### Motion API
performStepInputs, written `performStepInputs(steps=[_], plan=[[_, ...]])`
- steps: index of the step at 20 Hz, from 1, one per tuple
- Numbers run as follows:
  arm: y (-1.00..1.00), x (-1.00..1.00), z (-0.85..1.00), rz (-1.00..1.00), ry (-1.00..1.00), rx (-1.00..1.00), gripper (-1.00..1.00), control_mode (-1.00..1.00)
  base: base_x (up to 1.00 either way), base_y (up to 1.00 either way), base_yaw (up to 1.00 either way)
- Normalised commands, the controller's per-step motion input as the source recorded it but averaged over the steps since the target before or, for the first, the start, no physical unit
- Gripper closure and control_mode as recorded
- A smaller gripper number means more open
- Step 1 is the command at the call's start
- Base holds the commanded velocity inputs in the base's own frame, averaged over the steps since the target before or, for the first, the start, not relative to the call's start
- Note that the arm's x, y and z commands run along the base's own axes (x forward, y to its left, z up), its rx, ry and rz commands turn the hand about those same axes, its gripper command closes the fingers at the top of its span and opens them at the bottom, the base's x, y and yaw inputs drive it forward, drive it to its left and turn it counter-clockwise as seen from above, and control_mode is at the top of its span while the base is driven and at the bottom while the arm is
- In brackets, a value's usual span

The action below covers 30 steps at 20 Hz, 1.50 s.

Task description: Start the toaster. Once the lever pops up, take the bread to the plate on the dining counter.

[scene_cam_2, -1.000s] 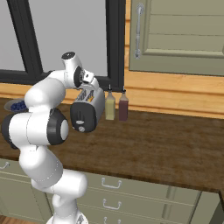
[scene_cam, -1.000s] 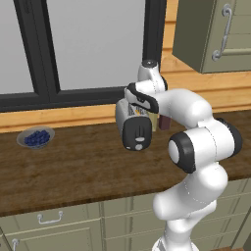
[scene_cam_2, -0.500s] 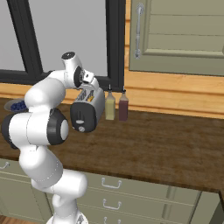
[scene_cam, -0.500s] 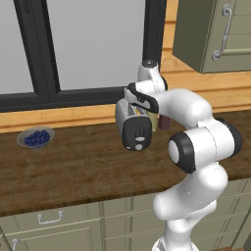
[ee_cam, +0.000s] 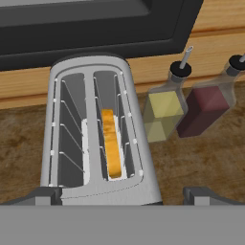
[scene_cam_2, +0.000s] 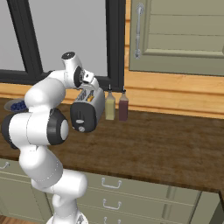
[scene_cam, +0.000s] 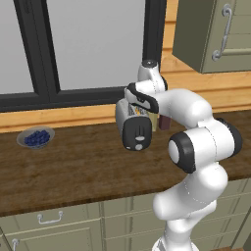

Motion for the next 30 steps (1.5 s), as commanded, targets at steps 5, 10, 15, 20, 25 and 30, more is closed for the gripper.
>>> performStepInputs(steps=[5,10,15,20,25,30], plan=[[0.0,0.0,0.0,0.0,0.0,0.0,-1.0,-1.0,0.0,0.0,0.0],[0.0,0.0,0.0,0.0,0.0,0.0,-1.0,-1.0,0.0,0.0,0.0],[0.0,0.0,0.0,0.0,0.0,0.0,-1.0,-1.0,0.0,0.0,0.0],[0.0,0.0,0.0,0.0,0.0,0.0,-1.0,-1.0,0.0,0.0,0.0],[0.0,0.0,0.0,0.0,0.0,0.0,-1.0,-1.0,0.0,0.0,0.0],[0.0,0.0,0.0,0.0,0.0,0.0,-1.0,-1.0,0.0,0.0,0.0]])
